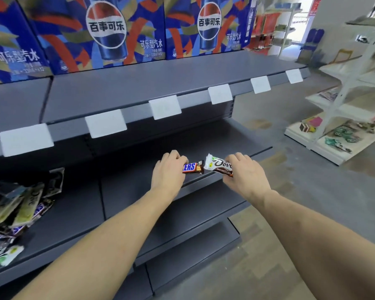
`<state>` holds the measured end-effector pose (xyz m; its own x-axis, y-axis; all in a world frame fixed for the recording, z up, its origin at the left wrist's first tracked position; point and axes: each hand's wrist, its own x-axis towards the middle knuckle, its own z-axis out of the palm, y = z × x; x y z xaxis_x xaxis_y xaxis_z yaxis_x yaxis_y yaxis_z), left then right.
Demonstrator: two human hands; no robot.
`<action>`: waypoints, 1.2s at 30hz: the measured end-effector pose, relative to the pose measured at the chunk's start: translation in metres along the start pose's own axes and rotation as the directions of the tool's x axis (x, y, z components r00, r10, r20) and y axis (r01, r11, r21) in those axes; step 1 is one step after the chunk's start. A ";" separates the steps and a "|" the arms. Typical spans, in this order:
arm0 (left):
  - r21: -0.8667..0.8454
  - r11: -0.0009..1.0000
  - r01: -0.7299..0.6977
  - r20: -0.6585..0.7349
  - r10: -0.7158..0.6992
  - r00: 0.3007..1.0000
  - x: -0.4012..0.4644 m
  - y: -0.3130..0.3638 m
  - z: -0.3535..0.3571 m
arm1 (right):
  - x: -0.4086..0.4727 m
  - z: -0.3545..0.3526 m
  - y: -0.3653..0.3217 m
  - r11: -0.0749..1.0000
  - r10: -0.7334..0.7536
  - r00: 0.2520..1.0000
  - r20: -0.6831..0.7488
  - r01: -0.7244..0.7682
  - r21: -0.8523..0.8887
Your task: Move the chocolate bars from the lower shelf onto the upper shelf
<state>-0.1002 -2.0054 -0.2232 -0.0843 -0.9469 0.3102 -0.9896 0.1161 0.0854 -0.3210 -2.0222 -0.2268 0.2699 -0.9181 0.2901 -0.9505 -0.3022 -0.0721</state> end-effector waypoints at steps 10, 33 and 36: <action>0.070 0.984 0.165 0.016 -0.166 0.986 0.045 0.126 0.034 | 0.042 0.005 0.147 0.984 -0.175 0.983 0.053 0.173 0.036; 0.130 0.954 0.270 -0.140 -0.251 0.958 0.085 0.240 -0.023 | 0.097 -0.069 0.262 0.873 -0.478 0.846 -0.234 0.486 -0.026; 0.182 0.953 0.242 -0.152 -0.216 0.965 0.084 0.256 -0.036 | 0.098 -0.086 0.275 0.831 -0.543 0.786 -0.294 0.554 -0.053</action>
<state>-0.3569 -2.0444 -0.1417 0.1502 -0.8930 0.4243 -0.9847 -0.1733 -0.0162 -0.5692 -2.1736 -0.1358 0.6836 -0.4825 0.5476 -0.6483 -0.7461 0.1518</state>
